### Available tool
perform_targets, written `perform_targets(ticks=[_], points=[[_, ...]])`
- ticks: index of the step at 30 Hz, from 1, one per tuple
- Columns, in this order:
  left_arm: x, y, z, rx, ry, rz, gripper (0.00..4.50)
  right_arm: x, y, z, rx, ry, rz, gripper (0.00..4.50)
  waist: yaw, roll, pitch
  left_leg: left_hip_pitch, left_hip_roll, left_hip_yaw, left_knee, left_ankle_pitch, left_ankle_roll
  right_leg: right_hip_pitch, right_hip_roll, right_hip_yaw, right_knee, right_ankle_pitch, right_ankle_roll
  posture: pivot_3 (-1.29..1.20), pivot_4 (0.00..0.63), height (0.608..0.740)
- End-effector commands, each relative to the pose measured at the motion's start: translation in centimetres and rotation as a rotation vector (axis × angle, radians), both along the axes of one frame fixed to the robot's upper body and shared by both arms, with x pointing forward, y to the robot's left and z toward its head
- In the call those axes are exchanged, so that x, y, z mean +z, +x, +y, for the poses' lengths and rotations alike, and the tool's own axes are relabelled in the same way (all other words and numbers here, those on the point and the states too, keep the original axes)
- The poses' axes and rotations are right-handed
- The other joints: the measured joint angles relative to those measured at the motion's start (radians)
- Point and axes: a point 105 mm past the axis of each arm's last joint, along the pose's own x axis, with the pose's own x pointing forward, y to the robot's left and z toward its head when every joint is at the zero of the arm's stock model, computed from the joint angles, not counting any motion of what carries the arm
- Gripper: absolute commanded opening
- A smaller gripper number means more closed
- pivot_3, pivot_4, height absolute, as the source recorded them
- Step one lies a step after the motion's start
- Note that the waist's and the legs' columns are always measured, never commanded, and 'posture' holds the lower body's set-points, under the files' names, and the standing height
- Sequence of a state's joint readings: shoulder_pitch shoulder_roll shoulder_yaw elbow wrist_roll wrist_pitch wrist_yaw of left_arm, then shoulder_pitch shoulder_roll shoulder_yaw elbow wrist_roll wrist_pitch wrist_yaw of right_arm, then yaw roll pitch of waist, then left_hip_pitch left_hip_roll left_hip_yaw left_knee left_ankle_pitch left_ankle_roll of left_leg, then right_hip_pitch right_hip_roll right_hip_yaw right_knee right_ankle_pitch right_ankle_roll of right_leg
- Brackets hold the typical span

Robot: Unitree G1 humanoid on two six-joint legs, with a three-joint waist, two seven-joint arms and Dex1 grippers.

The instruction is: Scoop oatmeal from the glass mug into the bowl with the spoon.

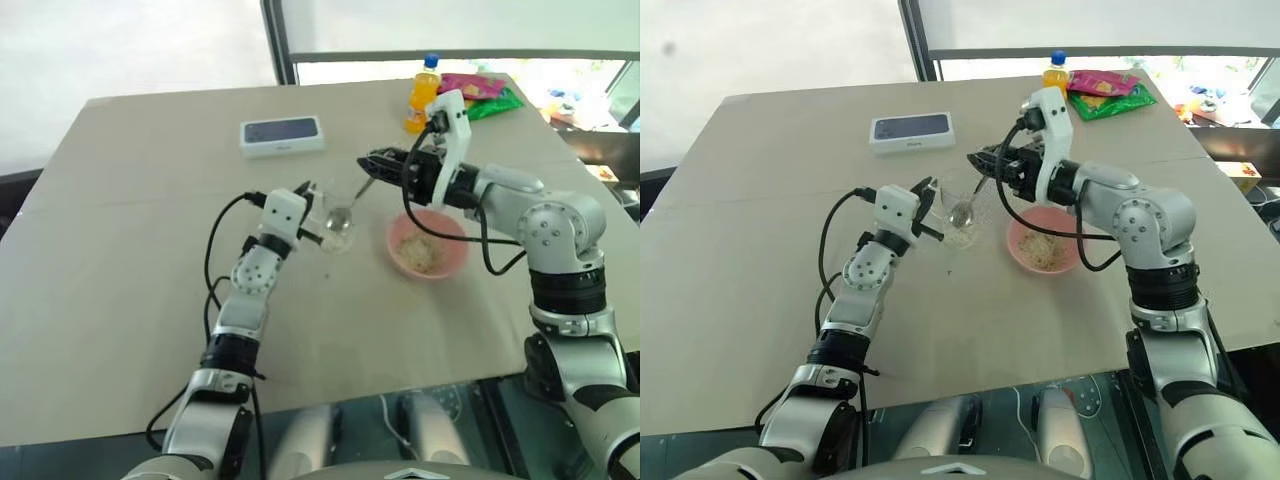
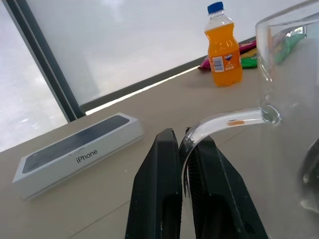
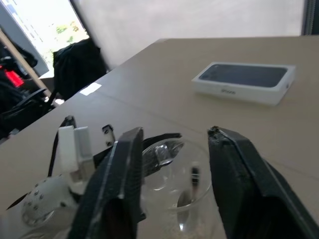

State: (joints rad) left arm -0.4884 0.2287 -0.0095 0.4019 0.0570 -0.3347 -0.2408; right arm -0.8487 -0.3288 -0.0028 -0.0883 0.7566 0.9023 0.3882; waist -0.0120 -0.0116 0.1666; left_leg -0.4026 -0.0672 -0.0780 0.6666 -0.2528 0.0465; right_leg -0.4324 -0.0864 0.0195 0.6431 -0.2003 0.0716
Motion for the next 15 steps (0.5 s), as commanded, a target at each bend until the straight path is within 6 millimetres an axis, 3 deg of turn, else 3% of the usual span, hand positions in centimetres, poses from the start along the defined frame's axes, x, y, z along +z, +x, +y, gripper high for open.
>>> perform_targets(ticks=[1, 7, 8, 9, 10, 11, 15], points=[[1.04, -0.07, 0.21, 0.002, 0.003, -0.053, 0.00, 2.44, 0.78, -1.20, -0.077, 0.066, -0.099, 3.80, 0.000, 0.000, 0.000, 0.000, 0.000, 0.000, 0.000, 0.000, 0.000, 0.000, 0.000, 0.000, 0.000, 0.000, 0.000, 0.00, 0.150, 0.740], [0.77, -0.22, 0.47, -0.002, -0.009, -0.048, 0.00, 2.49, 1.01, -1.51, -0.100, 0.087, -0.107, 3.80, -0.001, 0.000, 0.000, 0.000, 0.000, 0.000, 0.000, 0.000, 0.000, 0.000, 0.000, 0.000, 0.000, 0.000, 0.000, 0.00, 0.150, 0.740], [0.76, -0.22, 0.48, -0.001, -0.009, -0.048, 0.81, 2.37, 0.95, -1.46, -0.096, 0.086, -0.104, 3.85, -0.001, 0.000, 0.000, 0.000, 0.000, 0.000, 0.000, 0.000, 0.000, 0.000, 0.000, 0.000, 0.000, 0.000, 0.000, 0.00, 0.150, 0.740], [0.77, -0.23, 0.48, 0.000, -0.005, -0.050, 1.00, 2.28, 0.89, -1.40, -0.092, 0.085, -0.102, 3.85, -0.001, 0.000, 0.000, 0.000, 0.000, 0.000, 0.000, 0.000, 0.000, 0.000, 0.000, 0.000, 0.000, 0.000, 0.000, 0.00, 0.150, 0.740], [0.77, -0.21, 0.50, 0.001, -0.003, -0.050, 1.59, 2.22, 0.85, -1.33, -0.088, 0.084, -0.099, 3.85, -0.001, 0.000, 0.000, 0.000, 0.000, 0.000, 0.000, 0.000, 0.000, 0.000, 0.000, 0.000, 0.000, 0.000, 0.000, 0.00, 0.150, 0.740], [0.77, -0.22, 0.52, 0.001, -0.001, -0.050, 1.80, 2.20, 0.84, -1.29, -0.086, 0.084, -0.099, 3.85, -0.001, 0.000, 0.000, 0.000, 0.000, 0.000, 0.000, 0.000, 0.000, 0.000, 0.000, 0.000, 0.000, 0.000, 0.000, 0.00, 0.150, 0.740], [0.61, -0.33, 0.79, 0.009, -0.002, -0.047, 1.80, 2.19, 0.92, -1.26, -0.085, 0.080, -0.101, 3.85, -0.001, 0.000, 0.000, 0.000, 0.000, 0.000, 0.000, 0.000, 0.000, 0.000, 0.000, 0.000, 0.000, 0.000, 0.000, 0.00, 0.150, 0.740]])
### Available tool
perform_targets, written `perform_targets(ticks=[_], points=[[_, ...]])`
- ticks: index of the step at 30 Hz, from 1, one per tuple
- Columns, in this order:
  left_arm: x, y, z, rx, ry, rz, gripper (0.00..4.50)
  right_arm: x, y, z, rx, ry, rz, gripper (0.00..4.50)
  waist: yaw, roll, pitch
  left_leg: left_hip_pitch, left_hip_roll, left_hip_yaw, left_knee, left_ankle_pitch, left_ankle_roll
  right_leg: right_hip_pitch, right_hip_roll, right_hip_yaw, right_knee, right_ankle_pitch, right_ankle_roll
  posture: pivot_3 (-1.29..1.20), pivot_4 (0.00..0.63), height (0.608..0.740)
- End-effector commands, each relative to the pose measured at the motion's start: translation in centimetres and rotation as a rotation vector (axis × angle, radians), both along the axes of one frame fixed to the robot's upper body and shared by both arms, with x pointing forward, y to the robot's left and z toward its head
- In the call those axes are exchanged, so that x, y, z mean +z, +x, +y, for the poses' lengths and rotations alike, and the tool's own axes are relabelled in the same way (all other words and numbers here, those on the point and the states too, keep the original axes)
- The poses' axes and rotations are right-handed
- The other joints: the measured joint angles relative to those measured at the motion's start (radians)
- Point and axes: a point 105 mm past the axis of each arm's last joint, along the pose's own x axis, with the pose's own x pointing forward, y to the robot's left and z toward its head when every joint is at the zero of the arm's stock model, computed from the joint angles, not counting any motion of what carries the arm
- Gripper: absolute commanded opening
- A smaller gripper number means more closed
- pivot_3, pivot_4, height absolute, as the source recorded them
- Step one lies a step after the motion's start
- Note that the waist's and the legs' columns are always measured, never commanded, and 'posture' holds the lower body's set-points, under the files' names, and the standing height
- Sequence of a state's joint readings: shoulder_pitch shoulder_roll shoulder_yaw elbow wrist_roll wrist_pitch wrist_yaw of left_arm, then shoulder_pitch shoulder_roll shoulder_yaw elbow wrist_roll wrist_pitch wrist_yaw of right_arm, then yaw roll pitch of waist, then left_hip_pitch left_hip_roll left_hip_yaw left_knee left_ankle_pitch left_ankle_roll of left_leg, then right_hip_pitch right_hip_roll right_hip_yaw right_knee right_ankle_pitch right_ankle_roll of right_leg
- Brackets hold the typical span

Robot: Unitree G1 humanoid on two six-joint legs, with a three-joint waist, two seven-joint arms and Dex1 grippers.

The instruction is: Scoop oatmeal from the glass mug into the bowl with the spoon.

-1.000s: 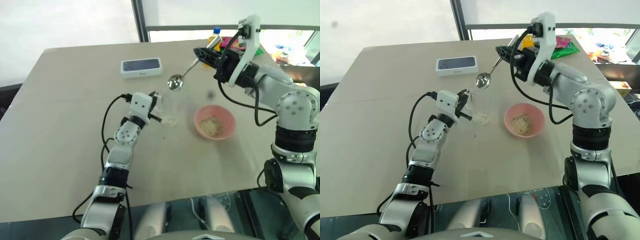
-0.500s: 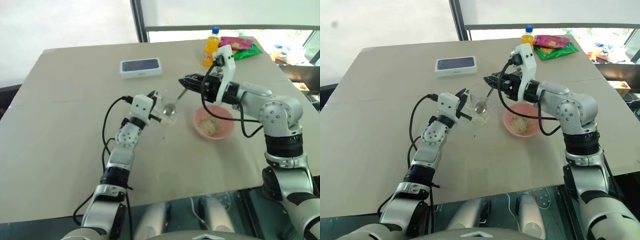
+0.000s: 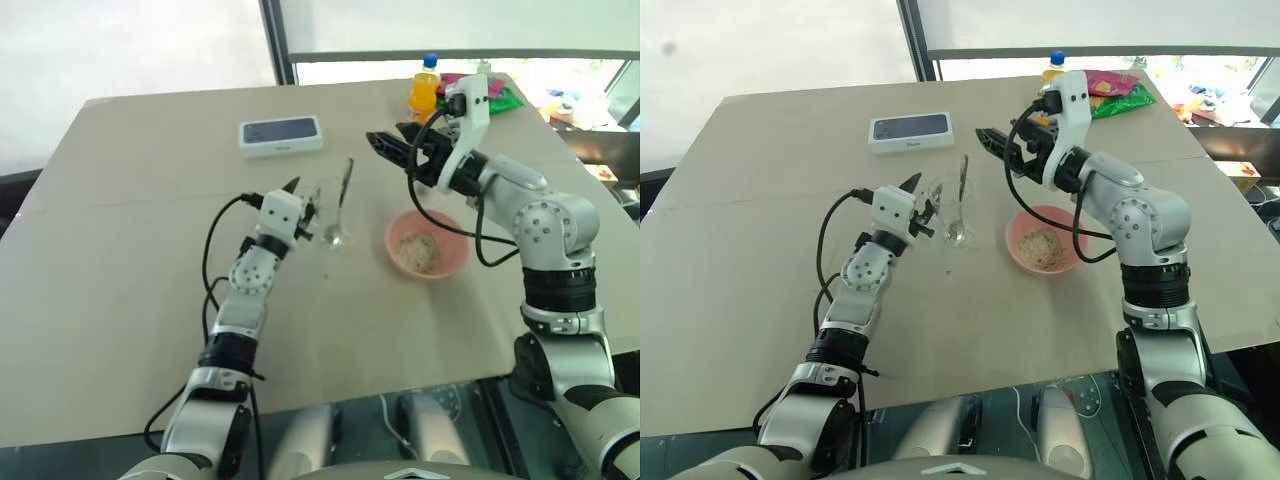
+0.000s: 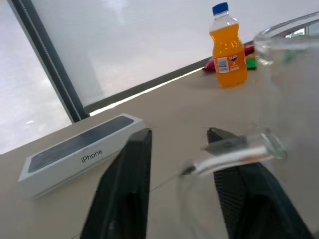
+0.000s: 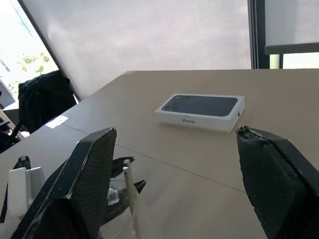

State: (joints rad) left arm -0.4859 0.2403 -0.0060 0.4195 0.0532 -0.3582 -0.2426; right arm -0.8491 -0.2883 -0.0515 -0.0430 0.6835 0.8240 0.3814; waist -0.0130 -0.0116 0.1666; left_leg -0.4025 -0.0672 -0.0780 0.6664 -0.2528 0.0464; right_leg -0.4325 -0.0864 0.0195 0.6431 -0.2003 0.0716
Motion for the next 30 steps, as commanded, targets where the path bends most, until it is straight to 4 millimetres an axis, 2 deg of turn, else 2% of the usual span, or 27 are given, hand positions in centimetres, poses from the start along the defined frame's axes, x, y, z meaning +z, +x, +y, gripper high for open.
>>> perform_targets(ticks=[1, 7, 10, 13, 15, 20, 25, 28, 30], points=[[0.7, -0.3, 0.5, 0.009, -0.010, -0.040, 1.80, 1.6, -0.4, -0.1, 0.004, 0.017, -0.064, 3.85, 0.000, 0.000, 0.000, 0.000, 0.000, 0.000, 0.000, 0.000, 0.000, 0.000, 0.000, 0.000, 0.000, 0.000, 0.000, 0.00, 0.150, 0.740], [0.5, -0.9, 0.6, -0.007, 0.010, -0.036, 1.80, 1.8, -0.4, 0.2, 0.013, 0.017, -0.073, 3.85, -0.001, 0.000, 0.000, 0.000, 0.000, 0.000, 0.000, 0.000, 0.000, 0.000, 0.000, 0.000, 0.000, 0.000, 0.000, 0.00, 0.150, 0.740], [0.6, -1.3, 0.9, -0.007, 0.011, -0.028, 1.80, 1.7, -0.2, -0.3, 0.001, 0.021, -0.080, 3.85, -0.001, 0.000, 0.000, 0.000, 0.000, 0.000, 0.000, 0.000, 0.000, 0.000, 0.000, 0.000, 0.000, 0.000, 0.000, 0.00, 0.150, 0.740], [0.8, -2.2, 1.3, -0.019, 0.024, -0.025, 1.80, 1.1, 0.4, -1.9, -0.065, 0.004, -0.109, 3.85, -0.001, 0.000, 0.000, 0.000, 0.000, 0.000, 0.000, 0.000, 0.000, 0.000, 0.000, 0.000, 0.000, 0.000, 0.000, 0.00, 0.150, 0.740], [1.1, -3.3, 1.6, -0.027, 0.031, -0.026, 1.80, 0.0, 0.7, -3.4, -0.124, -0.069, -0.155, 3.85, -0.001, 0.000, 0.000, 0.000, 0.000, 0.000, -0.001, 0.000, 0.000, 0.000, 0.000, 0.000, 0.000, 0.000, 0.000, 0.00, 0.150, 0.740], [1.4, -5.5, 1.9, -0.039, 0.059, 0.002, 1.80, -1.7, 0.4, -6.1, -0.182, -0.108, -0.176, 3.85, 0.000, 0.001, 0.000, 0.000, 0.000, 0.000, -0.001, 0.000, 0.000, 0.001, 0.000, 0.000, -0.001, 0.000, 0.000, 0.00, 0.150, 0.740], [1.2, -8.2, 3.3, -0.021, 0.004, 0.097, 1.80, -3.0, -1.9, -10.1, -0.215, -0.121, -0.203, 3.85, 0.001, 0.001, 0.000, 0.001, 0.001, 0.000, -0.002, 0.000, 0.000, 0.001, 0.000, 0.000, -0.001, 0.000, 0.000, 0.00, 0.150, 0.740], [0.5, -10.3, 4.8, 0.006, -0.023, 0.199, 1.80, -4.4, -4.3, -13.3, -0.232, -0.089, -0.177, 3.85, 0.003, 0.001, 0.000, 0.001, 0.001, 0.000, -0.003, 0.000, 0.000, 0.001, 0.000, 0.000, -0.003, 0.000, 0.000, 0.00, 0.150, 0.740], [0.4, -11.6, 5.6, 0.029, -0.012, 0.241, 1.80, -6.3, -6.3, -15.2, -0.216, -0.095, -0.118, 3.85, 0.005, 0.001, 0.000, 0.001, 0.001, 0.000, -0.003, 0.000, 0.000, 0.002, 0.000, 0.000, -0.003, 0.000, 0.000, 0.00, 0.150, 0.740]])
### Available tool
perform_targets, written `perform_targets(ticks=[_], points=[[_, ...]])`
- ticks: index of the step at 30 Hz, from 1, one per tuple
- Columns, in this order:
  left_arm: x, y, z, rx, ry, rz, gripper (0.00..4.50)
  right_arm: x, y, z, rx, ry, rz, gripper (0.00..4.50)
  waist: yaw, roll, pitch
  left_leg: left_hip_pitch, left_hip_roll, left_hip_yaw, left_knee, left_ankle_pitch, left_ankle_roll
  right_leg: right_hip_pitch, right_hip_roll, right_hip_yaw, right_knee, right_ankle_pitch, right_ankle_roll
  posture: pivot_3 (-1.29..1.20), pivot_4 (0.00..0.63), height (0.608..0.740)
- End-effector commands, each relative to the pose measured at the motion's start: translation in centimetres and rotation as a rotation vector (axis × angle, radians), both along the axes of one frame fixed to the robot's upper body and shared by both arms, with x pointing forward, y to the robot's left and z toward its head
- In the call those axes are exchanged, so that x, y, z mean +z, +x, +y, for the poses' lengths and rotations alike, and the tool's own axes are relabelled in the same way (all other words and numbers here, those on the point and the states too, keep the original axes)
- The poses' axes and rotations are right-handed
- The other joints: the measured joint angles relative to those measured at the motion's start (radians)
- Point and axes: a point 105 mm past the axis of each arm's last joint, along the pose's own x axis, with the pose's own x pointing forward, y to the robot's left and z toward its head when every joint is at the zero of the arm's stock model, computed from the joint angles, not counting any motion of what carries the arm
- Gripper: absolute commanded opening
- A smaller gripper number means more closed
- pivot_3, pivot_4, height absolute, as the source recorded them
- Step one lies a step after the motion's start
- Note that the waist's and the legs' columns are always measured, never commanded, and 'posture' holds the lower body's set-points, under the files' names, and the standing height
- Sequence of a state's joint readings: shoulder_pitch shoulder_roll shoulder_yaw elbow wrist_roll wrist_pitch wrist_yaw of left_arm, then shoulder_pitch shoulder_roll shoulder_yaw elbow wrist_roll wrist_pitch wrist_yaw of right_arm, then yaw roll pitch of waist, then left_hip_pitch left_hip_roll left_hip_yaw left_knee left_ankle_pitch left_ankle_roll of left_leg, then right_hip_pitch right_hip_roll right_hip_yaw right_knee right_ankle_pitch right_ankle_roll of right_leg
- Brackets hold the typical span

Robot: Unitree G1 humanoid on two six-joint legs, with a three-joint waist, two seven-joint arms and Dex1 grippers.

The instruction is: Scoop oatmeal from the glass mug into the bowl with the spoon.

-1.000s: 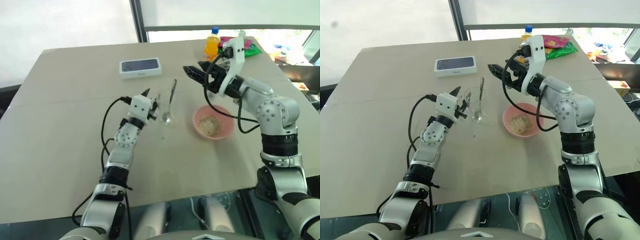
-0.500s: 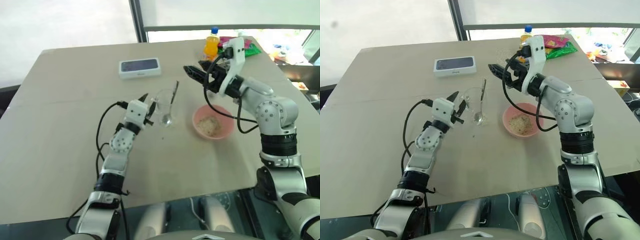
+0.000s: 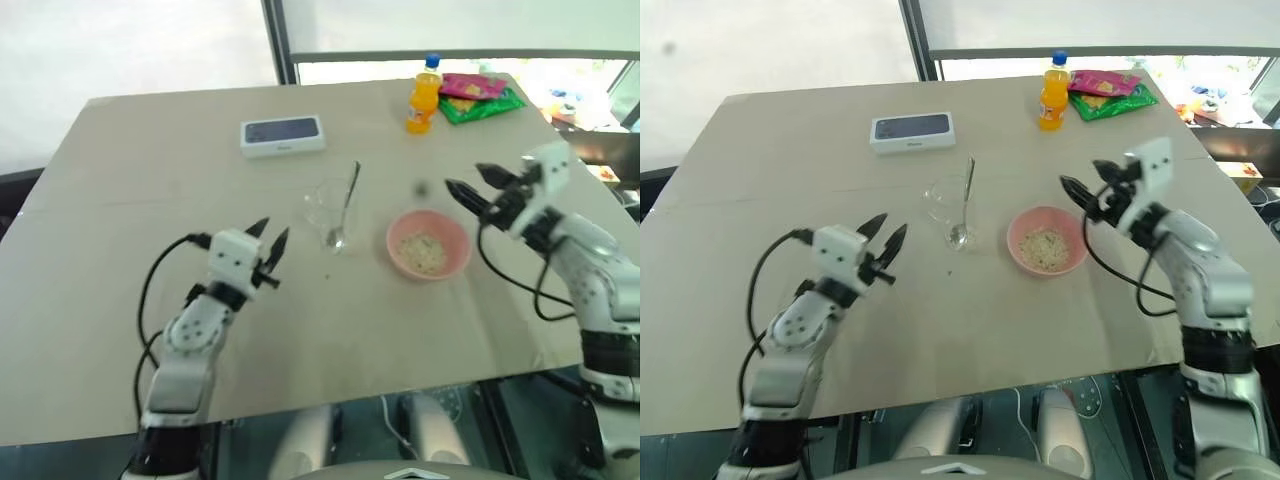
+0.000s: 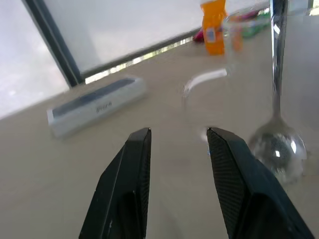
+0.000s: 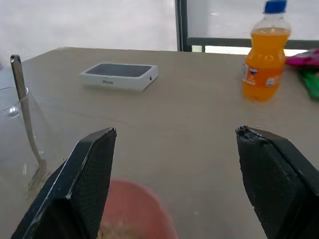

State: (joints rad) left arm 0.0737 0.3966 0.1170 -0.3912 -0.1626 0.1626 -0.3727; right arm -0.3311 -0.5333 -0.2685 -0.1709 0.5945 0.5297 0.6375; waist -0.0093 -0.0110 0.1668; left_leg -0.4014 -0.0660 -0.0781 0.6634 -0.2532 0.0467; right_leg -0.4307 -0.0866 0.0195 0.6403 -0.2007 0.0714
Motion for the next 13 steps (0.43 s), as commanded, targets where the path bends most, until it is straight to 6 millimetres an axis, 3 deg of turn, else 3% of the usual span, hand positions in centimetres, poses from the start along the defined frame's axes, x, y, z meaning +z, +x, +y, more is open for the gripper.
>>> perform_targets(ticks=[1, 7, 10, 13], points=[[1.7, -2.2, 1.0, 0.009, 0.005, 0.011, 1.80, -0.5, -3.7, -2.5, 0.063, -0.002, -0.013, 3.85, 0.002, 0.000, 0.000, 0.001, 0.000, 0.000, 0.000, 0.000, 0.000, 0.001, 0.000, 0.000, 0.000, 0.000, 0.000, 0.00, 0.150, 0.740], [-1.6, -6.1, 2.1, 0.007, -0.009, 0.205, 1.80, -7.2, -9.3, -3.9, 0.233, -0.127, 0.187, 3.85, -0.005, 0.003, 0.000, 0.007, 0.002, 0.001, 0.000, -0.001, 0.001, 0.009, 0.001, -0.001, -0.004, -0.005, 0.000, 0.00, 0.150, 0.740], [-2.9, -7.1, 2.3, 0.013, 0.014, 0.241, 1.80, -9.2, -10.2, -3.9, 0.266, -0.175, 0.230, 3.85, -0.006, 0.002, 0.001, 0.011, 0.006, 0.004, 0.001, -0.001, 0.001, 0.013, 0.000, -0.003, -0.006, -0.006, 0.001, 0.00, 0.150, 0.740], [-3.7, -7.6, 2.7, 0.019, 0.035, 0.256, 1.80, -9.8, -10.3, -3.5, 0.272, -0.152, 0.222, 3.85, -0.004, 0.002, 0.001, 0.016, 0.009, 0.004, 0.001, -0.004, -0.004, 0.019, -0.002, -0.003, -0.010, -0.006, 0.001, 0.00, 0.150, 0.740]])
